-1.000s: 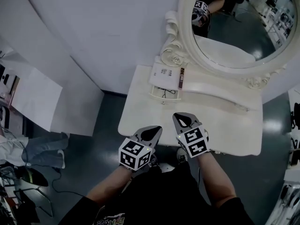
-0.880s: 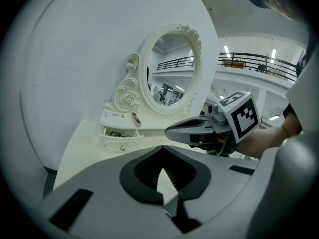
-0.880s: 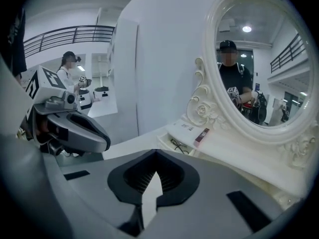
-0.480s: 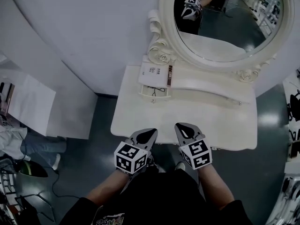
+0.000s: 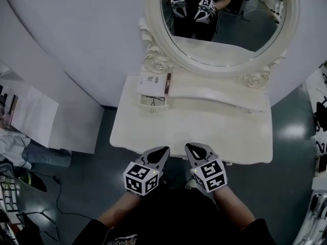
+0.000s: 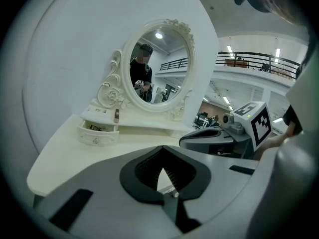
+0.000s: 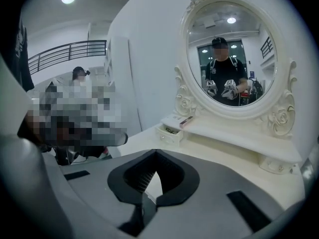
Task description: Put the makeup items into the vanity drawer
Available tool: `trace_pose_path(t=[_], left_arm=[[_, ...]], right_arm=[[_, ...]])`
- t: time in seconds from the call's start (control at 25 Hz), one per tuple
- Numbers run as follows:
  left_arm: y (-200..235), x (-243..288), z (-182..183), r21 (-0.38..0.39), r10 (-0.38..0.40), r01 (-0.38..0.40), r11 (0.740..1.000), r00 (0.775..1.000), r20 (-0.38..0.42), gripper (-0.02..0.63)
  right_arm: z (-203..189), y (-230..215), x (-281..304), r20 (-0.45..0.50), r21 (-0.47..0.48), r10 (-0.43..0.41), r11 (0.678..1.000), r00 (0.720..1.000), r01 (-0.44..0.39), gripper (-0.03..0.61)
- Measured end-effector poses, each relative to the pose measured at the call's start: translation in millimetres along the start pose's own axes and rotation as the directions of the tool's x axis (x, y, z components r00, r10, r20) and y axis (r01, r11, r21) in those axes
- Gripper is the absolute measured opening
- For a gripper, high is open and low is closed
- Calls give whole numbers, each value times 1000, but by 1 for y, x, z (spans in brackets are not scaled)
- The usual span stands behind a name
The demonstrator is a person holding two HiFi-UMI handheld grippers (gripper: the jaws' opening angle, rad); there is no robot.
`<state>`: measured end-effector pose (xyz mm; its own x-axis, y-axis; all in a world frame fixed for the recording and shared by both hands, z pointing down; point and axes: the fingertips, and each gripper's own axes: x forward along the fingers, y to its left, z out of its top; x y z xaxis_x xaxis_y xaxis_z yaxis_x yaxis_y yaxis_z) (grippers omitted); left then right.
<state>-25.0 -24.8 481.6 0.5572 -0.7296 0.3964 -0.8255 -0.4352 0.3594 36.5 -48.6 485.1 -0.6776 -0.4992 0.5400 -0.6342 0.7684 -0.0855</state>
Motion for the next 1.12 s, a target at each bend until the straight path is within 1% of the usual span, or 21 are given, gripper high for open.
trace_pose_path(t=[0.12, 0.52, 0.84, 1.12], left_arm=[[-19, 2, -2, 8, -2, 2, 1000, 1000, 7, 5], [-70, -3, -28, 38, -23, 24, 999, 1000, -17, 5], [-92, -4, -41, 18, 0, 0, 1000, 1000, -3, 5], [-116, 6, -49, 21, -18, 18, 1000, 1000, -4, 5]], right_arm=[[-7, -3, -16, 12, 5, 4, 1000, 1000, -4, 28], [-37, 0, -62, 29, 57, 14, 998, 999, -15, 28], [-52, 7, -85, 37, 34, 25, 999, 999, -26, 28], [-68, 4, -104, 34, 31, 26, 999, 999, -28, 28]])
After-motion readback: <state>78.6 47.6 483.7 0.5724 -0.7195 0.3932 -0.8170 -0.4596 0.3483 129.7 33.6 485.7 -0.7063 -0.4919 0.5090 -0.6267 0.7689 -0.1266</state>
